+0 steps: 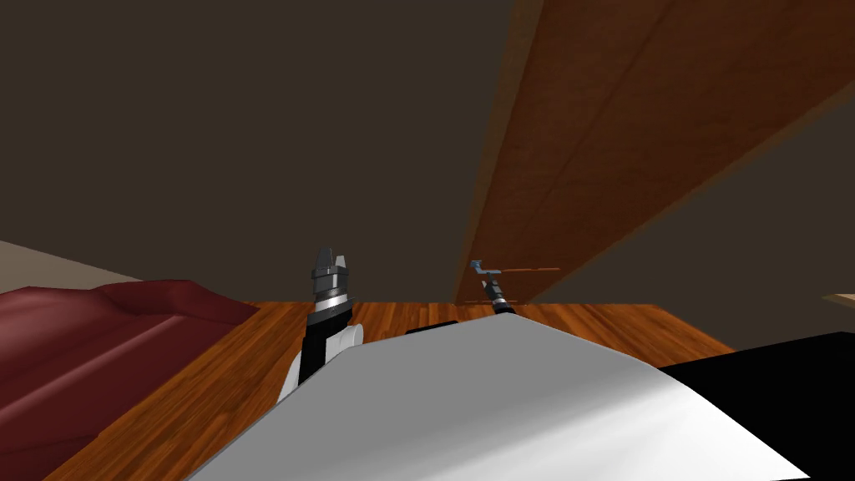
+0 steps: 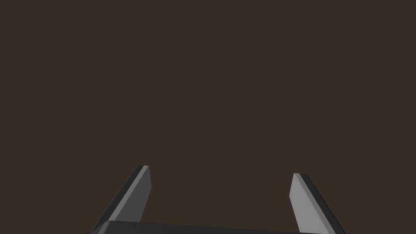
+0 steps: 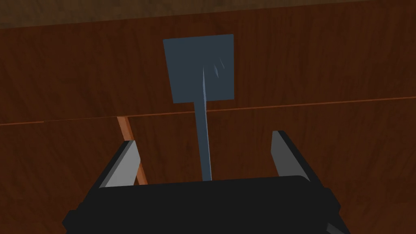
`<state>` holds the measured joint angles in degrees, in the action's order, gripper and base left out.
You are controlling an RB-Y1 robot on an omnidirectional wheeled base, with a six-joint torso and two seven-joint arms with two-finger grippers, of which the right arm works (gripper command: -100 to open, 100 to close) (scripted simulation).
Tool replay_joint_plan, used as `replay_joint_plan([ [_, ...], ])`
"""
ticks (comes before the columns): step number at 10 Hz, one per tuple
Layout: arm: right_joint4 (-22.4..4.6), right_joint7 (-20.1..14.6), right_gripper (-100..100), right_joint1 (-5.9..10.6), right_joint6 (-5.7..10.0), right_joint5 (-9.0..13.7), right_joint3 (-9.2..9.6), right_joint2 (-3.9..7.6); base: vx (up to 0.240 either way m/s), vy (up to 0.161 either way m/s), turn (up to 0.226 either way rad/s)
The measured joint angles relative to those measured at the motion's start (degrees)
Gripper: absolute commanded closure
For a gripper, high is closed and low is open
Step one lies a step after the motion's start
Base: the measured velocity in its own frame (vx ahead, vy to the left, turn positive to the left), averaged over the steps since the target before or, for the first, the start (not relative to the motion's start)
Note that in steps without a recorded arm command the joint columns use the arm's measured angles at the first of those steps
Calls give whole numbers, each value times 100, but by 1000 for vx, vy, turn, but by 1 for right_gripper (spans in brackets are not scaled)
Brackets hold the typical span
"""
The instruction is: Pull the door open
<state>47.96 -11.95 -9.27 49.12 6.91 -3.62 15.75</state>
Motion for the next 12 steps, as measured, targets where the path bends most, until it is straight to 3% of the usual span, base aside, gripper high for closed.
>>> replay_joint_plan([
  [4,-198,-118,-100,-41,155,102,-152,139,120,-7,62],
  [5,-201,-123,100,-41,162,105,-156,142,-11,0,-14],
  [11,-207,-117,100,-44,141,100,-146,134,-29,-2,26],
  [12,-205,-163,100,-75,190,92,-128,196,-179,-35,149],
])
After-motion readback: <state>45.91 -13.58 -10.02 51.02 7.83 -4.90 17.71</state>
